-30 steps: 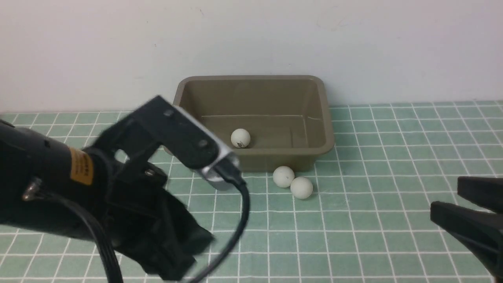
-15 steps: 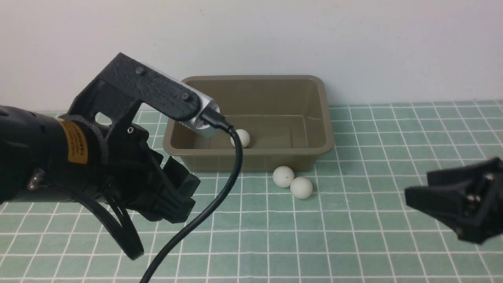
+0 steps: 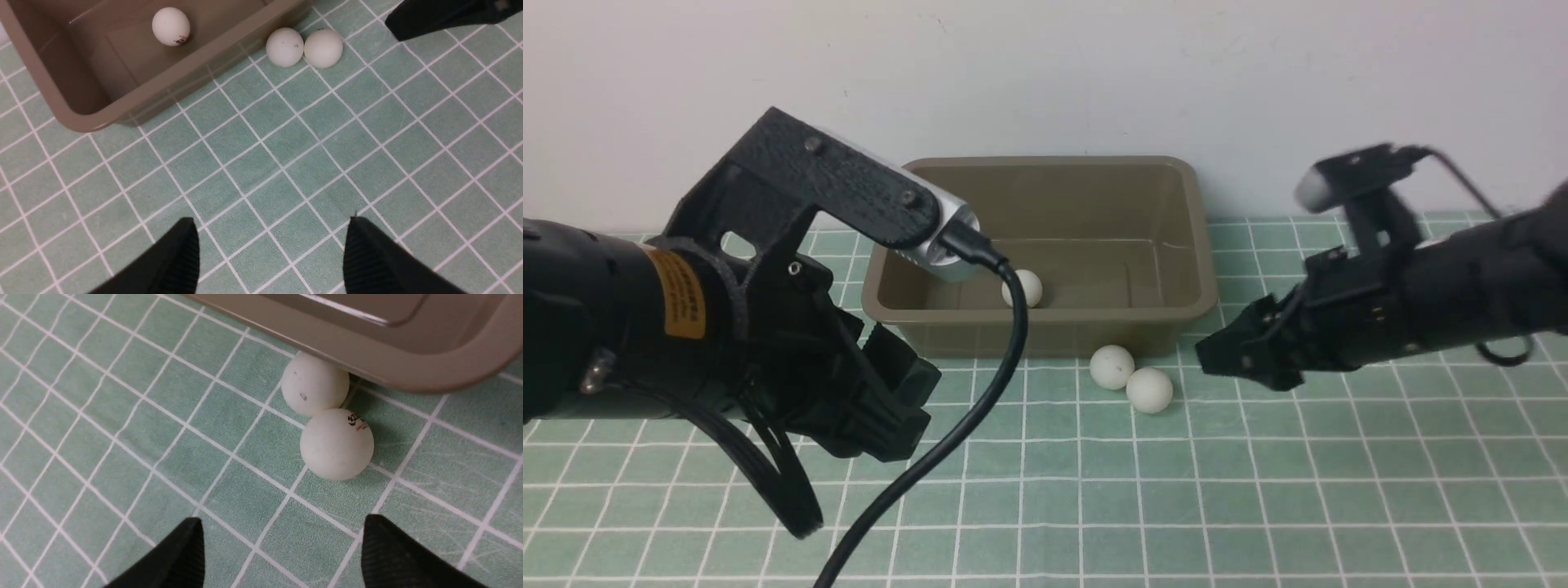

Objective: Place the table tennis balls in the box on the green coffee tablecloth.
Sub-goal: 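Reach for and grasp a ping pong ball on the table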

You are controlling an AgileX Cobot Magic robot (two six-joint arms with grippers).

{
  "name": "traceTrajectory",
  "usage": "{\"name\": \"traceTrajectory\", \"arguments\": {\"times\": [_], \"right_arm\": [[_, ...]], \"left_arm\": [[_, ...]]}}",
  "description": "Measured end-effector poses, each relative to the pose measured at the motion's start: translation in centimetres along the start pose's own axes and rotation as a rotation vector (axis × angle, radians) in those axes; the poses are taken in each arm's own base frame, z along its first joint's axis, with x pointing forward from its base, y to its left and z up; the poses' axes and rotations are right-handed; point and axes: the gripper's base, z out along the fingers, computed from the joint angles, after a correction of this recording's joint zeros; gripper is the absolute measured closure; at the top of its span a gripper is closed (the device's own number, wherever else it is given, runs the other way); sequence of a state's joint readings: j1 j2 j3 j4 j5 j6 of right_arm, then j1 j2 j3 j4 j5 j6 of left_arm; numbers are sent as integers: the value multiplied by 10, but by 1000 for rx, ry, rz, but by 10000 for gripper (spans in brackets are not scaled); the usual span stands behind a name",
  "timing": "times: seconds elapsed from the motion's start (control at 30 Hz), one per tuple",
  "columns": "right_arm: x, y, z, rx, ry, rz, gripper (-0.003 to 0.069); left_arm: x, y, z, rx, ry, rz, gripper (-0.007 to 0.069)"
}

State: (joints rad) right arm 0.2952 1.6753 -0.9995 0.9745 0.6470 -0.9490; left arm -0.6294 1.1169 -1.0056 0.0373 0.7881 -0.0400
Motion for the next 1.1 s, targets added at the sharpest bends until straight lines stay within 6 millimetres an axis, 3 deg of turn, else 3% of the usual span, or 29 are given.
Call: {"name": "traceTrajectory", "arguments": {"times": [0.13,0.4,0.73,1.1], "right_arm": [[6,-2,28,1,14,57,127],[-7,-4,57,16,4,71,111],[-12,-13,70,49,-6,96,111],[-3,-20,84,65,25,110,111]], "left_arm": [[0,0,0,0,0,0,199],[0,0,0,1,0,-12,199],[0,0,0,4,0,-19,199],[0,0,0,5,0,-20,199]]}}
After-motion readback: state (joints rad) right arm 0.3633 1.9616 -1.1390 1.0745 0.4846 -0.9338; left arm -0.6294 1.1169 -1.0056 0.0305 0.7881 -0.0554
